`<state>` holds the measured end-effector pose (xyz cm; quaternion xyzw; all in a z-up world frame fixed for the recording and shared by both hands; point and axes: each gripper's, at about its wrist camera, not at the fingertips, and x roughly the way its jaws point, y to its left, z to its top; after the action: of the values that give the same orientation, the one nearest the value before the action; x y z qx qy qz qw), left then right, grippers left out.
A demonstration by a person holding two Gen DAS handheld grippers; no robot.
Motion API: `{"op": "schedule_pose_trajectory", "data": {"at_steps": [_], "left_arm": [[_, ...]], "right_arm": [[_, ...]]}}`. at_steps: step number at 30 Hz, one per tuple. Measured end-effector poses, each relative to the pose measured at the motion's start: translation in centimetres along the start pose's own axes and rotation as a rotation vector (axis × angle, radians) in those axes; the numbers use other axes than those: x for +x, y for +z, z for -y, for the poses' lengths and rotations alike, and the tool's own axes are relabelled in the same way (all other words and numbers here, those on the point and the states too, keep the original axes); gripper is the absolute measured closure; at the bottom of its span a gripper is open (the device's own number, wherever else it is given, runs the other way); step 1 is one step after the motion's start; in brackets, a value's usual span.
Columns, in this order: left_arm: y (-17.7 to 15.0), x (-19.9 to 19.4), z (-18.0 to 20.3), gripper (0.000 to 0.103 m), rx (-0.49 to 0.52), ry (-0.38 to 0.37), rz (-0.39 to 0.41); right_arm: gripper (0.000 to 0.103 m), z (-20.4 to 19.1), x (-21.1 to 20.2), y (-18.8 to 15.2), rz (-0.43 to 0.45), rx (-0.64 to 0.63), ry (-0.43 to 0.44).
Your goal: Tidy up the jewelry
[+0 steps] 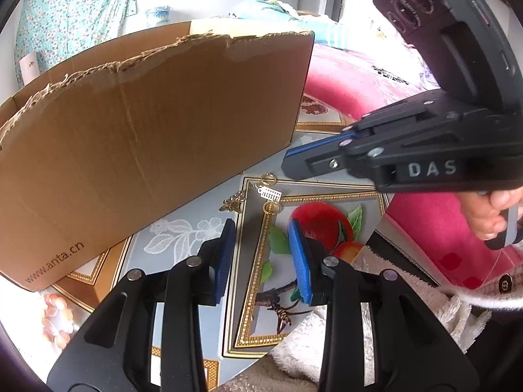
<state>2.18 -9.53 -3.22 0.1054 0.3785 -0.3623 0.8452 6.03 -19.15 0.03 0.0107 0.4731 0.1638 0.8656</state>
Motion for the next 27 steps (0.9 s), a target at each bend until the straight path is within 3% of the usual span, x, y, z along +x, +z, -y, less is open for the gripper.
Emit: {"op": "schedule_pose_trajectory", "data": {"at_steps": [3,10,21,27], "left_arm": [[0.1,0.0,0.1,0.071,0.006,-0.002,0.006],[1.0,1.1,0.6,0.084,0.042,0.015,-0.015],[2.1,1.9,1.4,0.087,0.099,0.054,-0.045],[2.5,2.4,1.7,0.094,0.107,0.064,-0.050]], "right_arm": [[0.102,0.2,-0.3,-0.2,0.004,0.004,-0.018],[0.102,1.2,-0.4,-0.7,0.018,0.059,-0.003],[0.102,2.1,-0.2,-1.0,0.041,0.116,0.040],[0.102,2.2,-0.2,-1.3,0.049,0.128,0.042]]}}
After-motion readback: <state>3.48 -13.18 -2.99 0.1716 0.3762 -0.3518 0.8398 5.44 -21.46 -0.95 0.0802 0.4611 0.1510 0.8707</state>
